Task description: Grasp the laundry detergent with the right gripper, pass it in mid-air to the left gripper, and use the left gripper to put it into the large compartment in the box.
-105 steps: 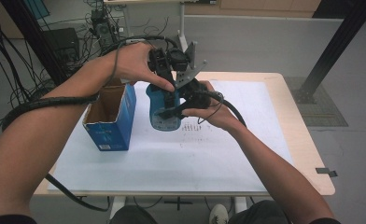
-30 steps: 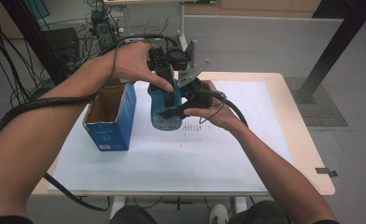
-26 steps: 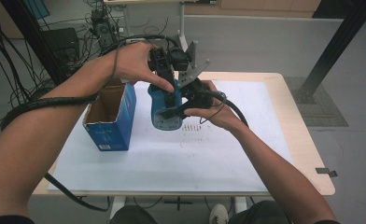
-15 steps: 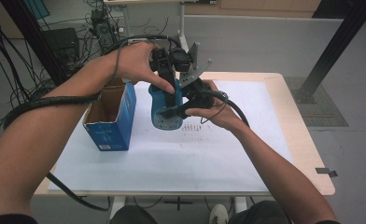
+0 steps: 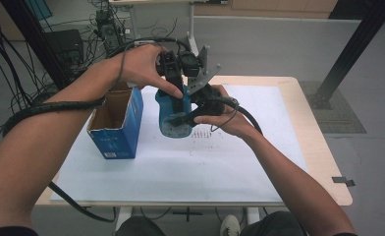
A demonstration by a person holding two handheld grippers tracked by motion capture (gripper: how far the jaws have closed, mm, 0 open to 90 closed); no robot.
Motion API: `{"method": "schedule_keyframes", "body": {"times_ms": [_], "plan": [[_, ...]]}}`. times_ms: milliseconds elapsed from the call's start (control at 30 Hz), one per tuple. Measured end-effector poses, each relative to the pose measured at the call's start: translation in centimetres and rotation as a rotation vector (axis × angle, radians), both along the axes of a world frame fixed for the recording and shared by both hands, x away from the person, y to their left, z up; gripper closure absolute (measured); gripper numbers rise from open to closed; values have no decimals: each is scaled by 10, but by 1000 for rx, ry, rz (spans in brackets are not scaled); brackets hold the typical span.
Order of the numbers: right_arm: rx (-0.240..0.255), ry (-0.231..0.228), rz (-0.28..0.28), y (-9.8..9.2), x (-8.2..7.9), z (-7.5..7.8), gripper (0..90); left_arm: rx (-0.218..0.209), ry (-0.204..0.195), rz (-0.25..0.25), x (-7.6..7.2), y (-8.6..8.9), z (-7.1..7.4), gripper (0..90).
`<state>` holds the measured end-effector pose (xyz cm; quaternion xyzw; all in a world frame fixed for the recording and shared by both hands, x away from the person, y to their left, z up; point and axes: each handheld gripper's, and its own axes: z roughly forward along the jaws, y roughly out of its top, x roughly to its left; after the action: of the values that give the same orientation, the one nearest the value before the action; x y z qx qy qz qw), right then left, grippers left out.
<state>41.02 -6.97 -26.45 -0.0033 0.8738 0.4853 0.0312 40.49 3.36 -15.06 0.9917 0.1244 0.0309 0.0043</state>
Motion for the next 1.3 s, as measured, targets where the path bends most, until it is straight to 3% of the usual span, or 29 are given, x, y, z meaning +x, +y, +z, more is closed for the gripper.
{"method": "schedule_keyframes", "body": {"times_ms": [667,1000,1300], "plan": [[-2,17,18,1,1,-5,435,23,17,-7,1,-1,-5,342],[7,20,17,1,3,-7,433,16,-2,-10,2,-2,-5,344],[14,28,17,-2,4,-7,431,27,5,-13,3,-5,-4,347]]}}
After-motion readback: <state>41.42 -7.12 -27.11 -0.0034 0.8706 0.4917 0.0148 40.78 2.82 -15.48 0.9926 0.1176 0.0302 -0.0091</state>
